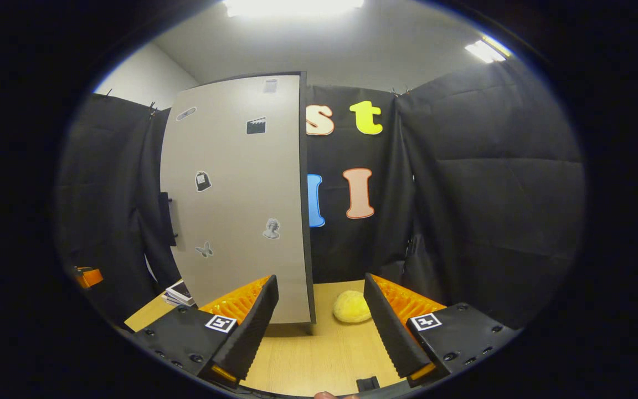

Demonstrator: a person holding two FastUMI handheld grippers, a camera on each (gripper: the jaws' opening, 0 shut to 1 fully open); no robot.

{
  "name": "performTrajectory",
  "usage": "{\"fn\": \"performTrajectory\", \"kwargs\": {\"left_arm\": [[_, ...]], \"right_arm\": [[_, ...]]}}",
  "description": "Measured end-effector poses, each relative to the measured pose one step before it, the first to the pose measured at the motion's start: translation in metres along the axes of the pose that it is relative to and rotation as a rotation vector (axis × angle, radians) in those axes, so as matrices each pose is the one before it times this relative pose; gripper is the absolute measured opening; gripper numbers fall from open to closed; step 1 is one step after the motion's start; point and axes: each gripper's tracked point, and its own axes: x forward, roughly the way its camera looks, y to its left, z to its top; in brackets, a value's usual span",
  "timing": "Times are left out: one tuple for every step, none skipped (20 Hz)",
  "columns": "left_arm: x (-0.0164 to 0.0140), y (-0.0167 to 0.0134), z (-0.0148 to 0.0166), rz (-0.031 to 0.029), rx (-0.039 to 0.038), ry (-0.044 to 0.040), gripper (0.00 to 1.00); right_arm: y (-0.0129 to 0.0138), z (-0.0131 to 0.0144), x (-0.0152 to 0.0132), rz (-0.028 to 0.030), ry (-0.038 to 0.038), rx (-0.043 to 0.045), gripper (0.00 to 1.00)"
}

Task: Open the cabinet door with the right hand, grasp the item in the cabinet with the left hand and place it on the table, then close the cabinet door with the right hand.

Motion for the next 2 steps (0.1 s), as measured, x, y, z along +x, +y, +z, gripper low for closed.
{"fn": "performTrajectory", "kwargs": {"left_arm": [[0.00039,0.00502,-0.00208,0.02322,0.02194,0.00764,0.85],[0.00073,0.00043,-0.00033,0.01281,0.01111,0.00458,0.84]], "right_arm": [[0.00129,-0.00256,0.00201,0.00192,0.00428,-0.00935,0.92],[0.00380,-0.00494,0.00291,0.00689,0.00930,-0.00293,0.92]]}}
